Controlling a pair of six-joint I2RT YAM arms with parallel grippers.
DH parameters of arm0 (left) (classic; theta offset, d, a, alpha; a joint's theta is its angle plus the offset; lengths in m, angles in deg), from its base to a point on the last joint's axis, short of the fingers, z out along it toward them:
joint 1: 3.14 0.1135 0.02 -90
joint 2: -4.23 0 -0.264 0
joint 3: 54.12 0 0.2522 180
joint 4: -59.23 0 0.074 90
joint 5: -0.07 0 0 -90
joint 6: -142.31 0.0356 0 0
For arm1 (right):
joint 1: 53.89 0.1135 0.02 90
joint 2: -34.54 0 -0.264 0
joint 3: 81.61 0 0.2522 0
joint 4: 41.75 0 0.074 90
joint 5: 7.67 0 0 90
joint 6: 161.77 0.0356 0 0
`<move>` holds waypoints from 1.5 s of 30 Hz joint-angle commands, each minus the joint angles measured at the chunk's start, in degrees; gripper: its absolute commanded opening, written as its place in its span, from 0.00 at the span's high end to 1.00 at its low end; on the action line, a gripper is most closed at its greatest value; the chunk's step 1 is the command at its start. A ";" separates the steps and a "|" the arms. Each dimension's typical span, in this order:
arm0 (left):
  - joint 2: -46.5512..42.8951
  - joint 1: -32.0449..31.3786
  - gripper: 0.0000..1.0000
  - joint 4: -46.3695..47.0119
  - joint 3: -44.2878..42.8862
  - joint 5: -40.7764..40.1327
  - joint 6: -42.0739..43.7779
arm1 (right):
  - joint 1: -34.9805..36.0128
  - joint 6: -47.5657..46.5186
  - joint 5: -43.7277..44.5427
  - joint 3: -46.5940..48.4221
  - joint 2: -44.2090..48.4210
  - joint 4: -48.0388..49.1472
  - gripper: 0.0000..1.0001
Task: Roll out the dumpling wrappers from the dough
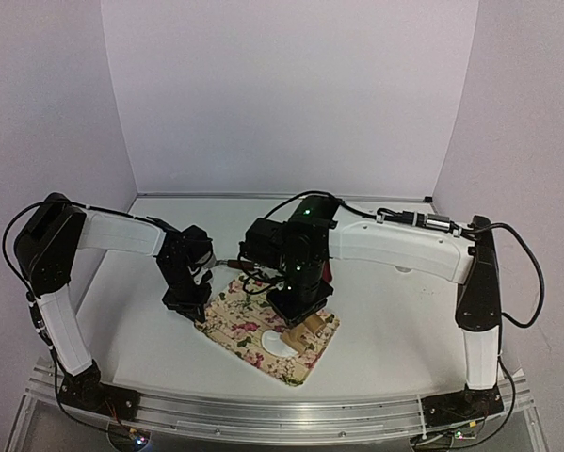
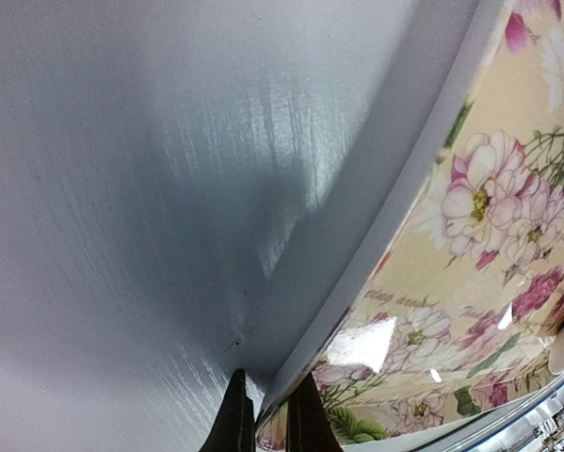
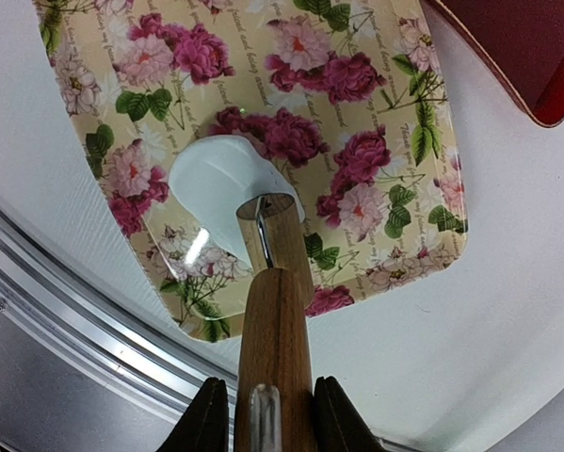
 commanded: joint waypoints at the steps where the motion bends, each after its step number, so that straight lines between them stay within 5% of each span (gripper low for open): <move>1: 3.82 0.02 1.00 3.22 0.01 -2.49 -4.14 | 1.68 -0.45 -6.35 -5.81 -6.64 -5.26 1.00; 38: 2.88 0.02 1.00 4.25 3.42 -3.40 -1.37 | 1.84 5.44 2.67 -5.76 -12.58 -4.48 1.00; 45: 3.17 0.02 1.00 7.41 -0.67 -1.73 3.27 | 0.85 9.78 5.92 -5.25 -7.42 -8.96 1.00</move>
